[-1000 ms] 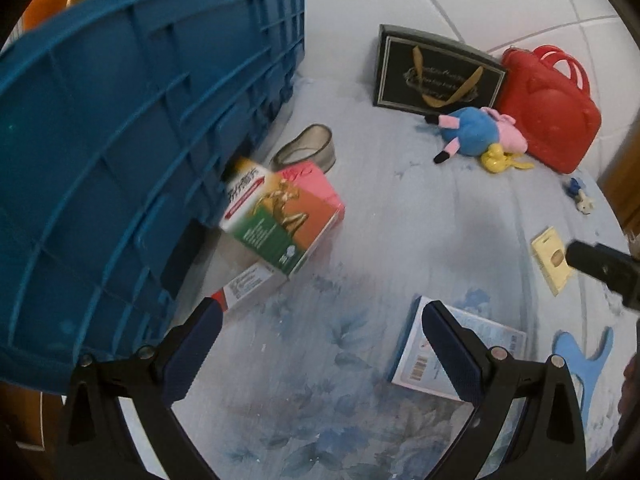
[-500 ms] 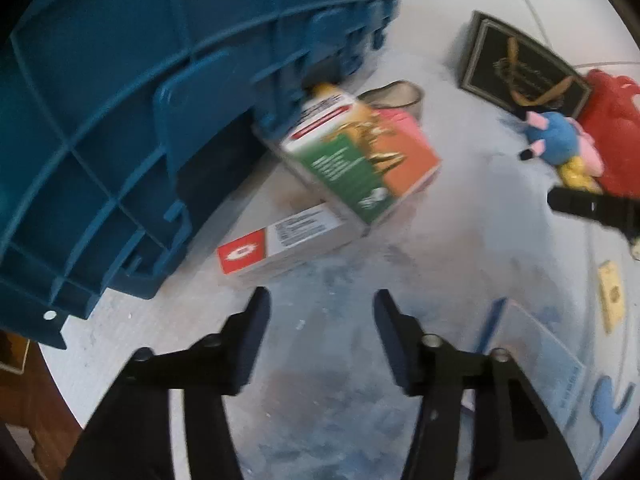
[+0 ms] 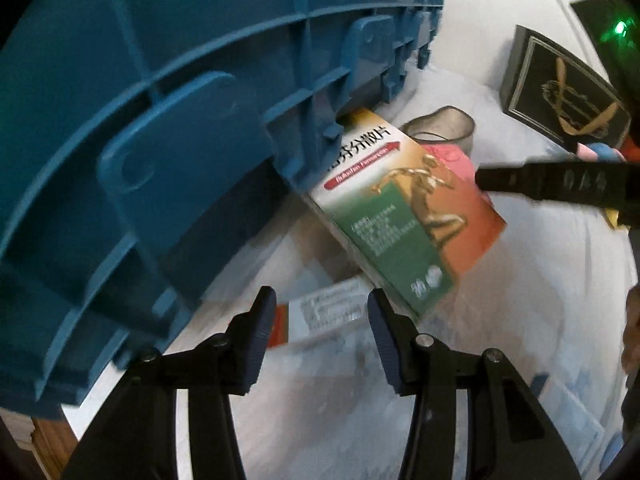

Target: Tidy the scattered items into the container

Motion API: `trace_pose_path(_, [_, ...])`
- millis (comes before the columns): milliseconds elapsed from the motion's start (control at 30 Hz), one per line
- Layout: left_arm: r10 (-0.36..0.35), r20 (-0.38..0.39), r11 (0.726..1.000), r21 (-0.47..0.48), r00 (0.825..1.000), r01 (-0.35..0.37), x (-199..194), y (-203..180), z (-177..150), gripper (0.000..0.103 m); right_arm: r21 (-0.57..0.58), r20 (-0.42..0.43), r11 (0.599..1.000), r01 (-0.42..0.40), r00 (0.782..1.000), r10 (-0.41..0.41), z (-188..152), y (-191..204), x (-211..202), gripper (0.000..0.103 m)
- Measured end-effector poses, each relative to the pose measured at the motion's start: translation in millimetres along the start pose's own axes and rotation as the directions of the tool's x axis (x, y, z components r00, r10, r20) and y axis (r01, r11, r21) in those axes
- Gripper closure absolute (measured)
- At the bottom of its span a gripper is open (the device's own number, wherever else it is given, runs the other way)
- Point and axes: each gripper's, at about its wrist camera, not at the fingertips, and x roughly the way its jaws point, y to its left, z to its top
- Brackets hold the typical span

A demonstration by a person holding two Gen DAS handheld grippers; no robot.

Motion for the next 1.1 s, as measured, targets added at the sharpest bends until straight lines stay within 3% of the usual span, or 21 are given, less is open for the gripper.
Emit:
trace_pose_path(200, [-0.03, -0.004, 1.0, 0.007, 1.0, 0.03, 3, -6, 4, 0.075, -0.026, -0.078, 0.998, -0.065, 0.995, 0.063, -10, -1, 11, 0.078])
trace_pose_path(367, [-0.079, -0.039, 0.992, 0.095, 0.996, 0.083, -10, -39, -19, 0.076, -0.027, -0.097, 0.996, -0.081, 0.992, 0.079, -38, -11, -10, 0.1])
trace_pose_path(533, [-0.157, -0.094, 0.974, 0.153, 0.983, 0.17, -30, -78, -55, 0.076, 0.012, -0.148, 0.999, -0.034, 0.988, 0.036, -90, -42, -41, 0.1])
trace_pose_path(667, [-0.244, -0.141, 0.938, 0.218, 0.96, 0.27, -50, -111, -80, 0.076, 0.052, -0.184, 0.998, 0.028, 0.983, -0.018, -130, -71, -73, 0.1])
trace_pose_path(700, [-0.247, -0.142, 0.934, 0.23, 0.959, 0.274, -56, -116, -83, 0.073, 0.071, -0.181, 0.997, 0.042, 0.983, -0.029, -136, -78, -81, 0.098])
trace_pose_path(767, [-0.229, -0.127, 0.934, 0.249, 0.965, 0.255, -69, -116, -85, 0.066, 0.093, -0.163, 0.994, 0.056, 0.986, -0.04, -142, -87, -93, 0.078])
trace_pose_path(833, [-0.184, -0.092, 0.952, 0.232, 0.979, 0.2, -76, -104, -80, 0.029, 0.101, -0.133, 0.993, 0.057, 0.99, -0.044, -142, -91, -103, 0.034])
trace_pose_path(867, [-0.164, -0.073, 0.96, 0.22, 0.984, 0.176, -78, -97, -79, 0.022, 0.105, -0.118, 0.993, 0.058, 0.992, -0.045, -142, -93, -108, 0.03])
trace_pose_path(1000, [-0.053, 0.012, 0.989, 0.14, 0.999, 0.051, -71, -58, -52, 0.02, 0.088, -0.045, 0.996, 0.01, 0.999, -0.006, -117, -81, -107, 0.031])
trace_pose_path(1100, [-0.007, 0.028, 0.995, 0.102, 1.0, 0.004, -52, -42, -33, 0.02, 0.077, -0.001, 0.996, -0.043, 0.999, 0.043, -91, -69, -95, 0.057])
